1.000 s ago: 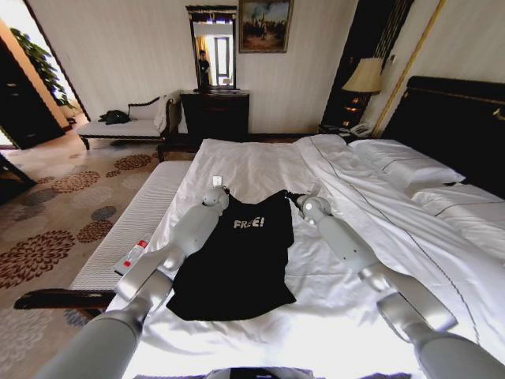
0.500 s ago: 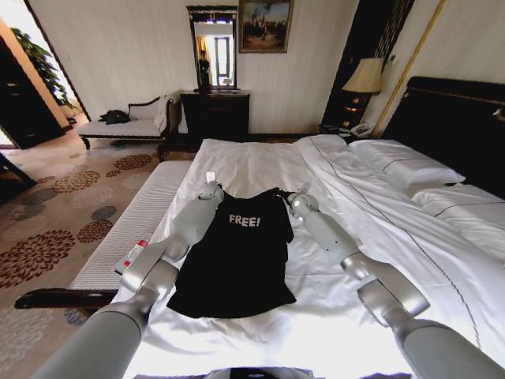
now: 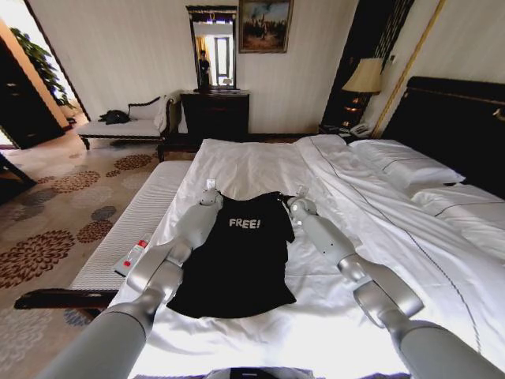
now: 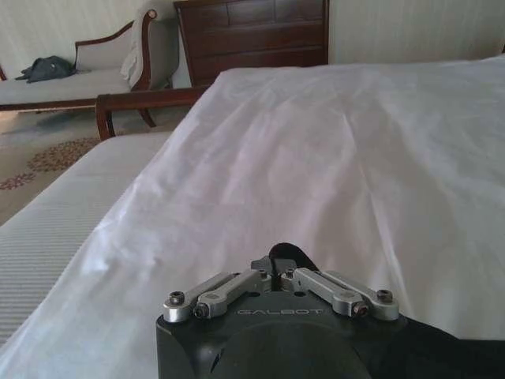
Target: Fold the clothes on the bed.
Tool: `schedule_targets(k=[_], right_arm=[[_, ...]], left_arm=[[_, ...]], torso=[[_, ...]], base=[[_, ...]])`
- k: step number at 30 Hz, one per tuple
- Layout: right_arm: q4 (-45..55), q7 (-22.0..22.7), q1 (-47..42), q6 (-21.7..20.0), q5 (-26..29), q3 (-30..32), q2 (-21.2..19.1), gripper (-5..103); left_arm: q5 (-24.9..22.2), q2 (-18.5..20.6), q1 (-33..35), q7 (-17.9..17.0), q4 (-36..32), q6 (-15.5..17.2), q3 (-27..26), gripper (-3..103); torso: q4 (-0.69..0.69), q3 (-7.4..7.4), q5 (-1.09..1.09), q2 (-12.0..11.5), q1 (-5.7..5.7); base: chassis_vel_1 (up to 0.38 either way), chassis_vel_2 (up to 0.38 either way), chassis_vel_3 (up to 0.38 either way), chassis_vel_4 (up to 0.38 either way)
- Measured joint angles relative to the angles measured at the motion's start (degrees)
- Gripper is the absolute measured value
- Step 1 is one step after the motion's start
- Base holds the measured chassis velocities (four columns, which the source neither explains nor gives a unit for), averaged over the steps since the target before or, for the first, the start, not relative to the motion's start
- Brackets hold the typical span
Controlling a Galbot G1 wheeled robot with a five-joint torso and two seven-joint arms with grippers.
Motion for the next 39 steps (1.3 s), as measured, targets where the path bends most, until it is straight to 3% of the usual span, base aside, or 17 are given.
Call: schedule_targets(k=[2, 3, 4, 6, 9, 12, 16, 18, 19, 21, 22, 26, 28, 30, 36, 39], right_arm=[[0.0, -0.1, -0.1, 0.0, -0.1, 0.0, 0.1, -3], [0.1, -0.6, -0.4, -0.6, -0.7, -0.4, 0.2, 12], [0.4, -0.7, -0.7, -0.8, -0.8, -0.5, 0.1, 18], [0.7, -0.7, -1.0, -1.0, -0.9, -0.6, 0.0, 18], [1.4, -0.6, -1.5, -1.7, -1.1, -1.0, -0.6, 33], [2.0, -0.5, -1.8, -2.1, -1.1, -1.2, -1.3, 38], [4.1, 0.9, -2.4, -2.3, -0.4, -1.1, -3.5, 60], [5.3, 1.5, -2.8, -2.3, -0.1, -1.0, -4.8, 60], [6.4, 1.9, -3.3, -2.4, 0.3, -0.9, -6.0, 66], [10.4, 3.5, -5.2, -3.1, 2.1, -0.4, -9.7, 77], [10.4, 3.5, -5.2, -3.1, 2.1, -0.4, -9.7, 77], [20.2, 5.3, -11.7, -4.2, 5.6, 2.2, -17.0, 93], [22.1, 5.5, -13.1, -4.3, 6.1, 3.2, -18.3, 97], [26.2, 5.6, -16.3, -4.4, 7.1, 5.4, -21.1, 100], [35.0, 5.5, -23.9, -4.8, 9.7, 12.1, -26.0, 100], [44.1, 5.2, -34.0, -5.2, 11.0, 20.4, -29.8, 100]], left_arm=[[0.1, -0.2, 0.1, 0.0, 0.2, 0.0, -0.1, -2], [0.1, -0.7, 0.6, -0.4, 0.5, 1.5, -0.6, 12], [0.1, -0.7, 0.7, -0.4, 0.4, 1.7, -0.7, 17], [0.0, -0.7, 0.9, -0.6, 0.1, 1.8, -0.7, 17], [-0.4, -0.5, 1.0, -1.3, -0.4, 2.2, -1.0, 33], [-0.7, -0.3, 1.0, -1.7, -0.5, 2.4, -1.2, 39], [-1.4, 0.5, 0.8, -2.4, -1.2, 2.6, -1.2, 60], [-2.3, 1.1, 1.1, -2.8, -2.6, 2.9, -1.0, 60], [-3.3, 1.8, 1.5, -3.3, -4.1, 3.2, -0.6, 66], [-6.9, 4.7, 3.6, -4.2, -10.2, 4.4, 1.6, 78], [-6.9, 4.7, 3.6, -4.2, -10.2, 4.4, 1.6, 78], [-13.5, 14.0, 8.8, -5.1, -23.8, 5.1, 5.9, 93], [-14.4, 16.0, 10.1, -5.4, -26.4, 5.1, 6.1, 98], [-15.0, 20.7, 13.4, -6.3, -32.0, 5.3, 6.1, 99], [-17.0, 27.3, 20.6, -7.2, -43.0, 5.7, 5.0, 100], [-19.0, 32.0, 27.6, -6.4, -53.1, 4.9, 2.7, 100]], torso=[[0.00, 0.00, 0.00, 0.0, 0.00], [0.00, 0.00, 0.00, 0.0, 0.00], [0.00, 0.00, 0.00, 0.0, 0.00], [0.00, 0.00, 0.00, 0.0, 0.00], [0.01, 0.00, 0.00, 0.0, 0.00], [0.01, 0.00, 0.00, 0.0, 0.00], [0.01, 0.00, 0.00, 0.0, 0.00], [0.01, 0.00, 0.00, 0.0, 0.00], [0.02, 0.00, 0.01, 0.0, 0.00], [0.00, 0.00, -0.01, 0.0, 0.00], [0.00, 0.00, -0.01, 0.0, 0.00], [-0.03, -0.01, 0.02, 0.0, -0.01], [-0.01, -0.01, 0.00, 0.0, -0.01], [0.02, -0.01, 0.00, 0.0, -0.02], [0.04, -0.01, -0.02, 0.0, 0.00], [-0.02, -0.02, -0.05, 0.0, -0.01]], base=[[0.000, 0.000, 0.000, 0.000], [0.000, 0.000, 0.000, 0.000], [0.000, 0.000, 0.000, 0.000], [0.000, 0.000, 0.000, 0.000], [0.000, 0.000, 0.000, 0.000], [0.000, 0.000, 0.000, 0.000], [0.000, 0.000, 0.000, 0.000], [0.000, 0.000, 0.000, 0.000], [0.000, 0.000, 0.000, 0.000], [0.000, 0.000, 0.000, 0.000], [0.000, 0.000, 0.000, 0.000], [0.000, 0.000, 0.000, 0.000], [0.000, 0.000, 0.000, 0.000], [0.000, 0.000, 0.000, 0.000], [0.000, 0.000, 0.000, 0.000], [0.000, 0.000, 0.000, 0.000]])
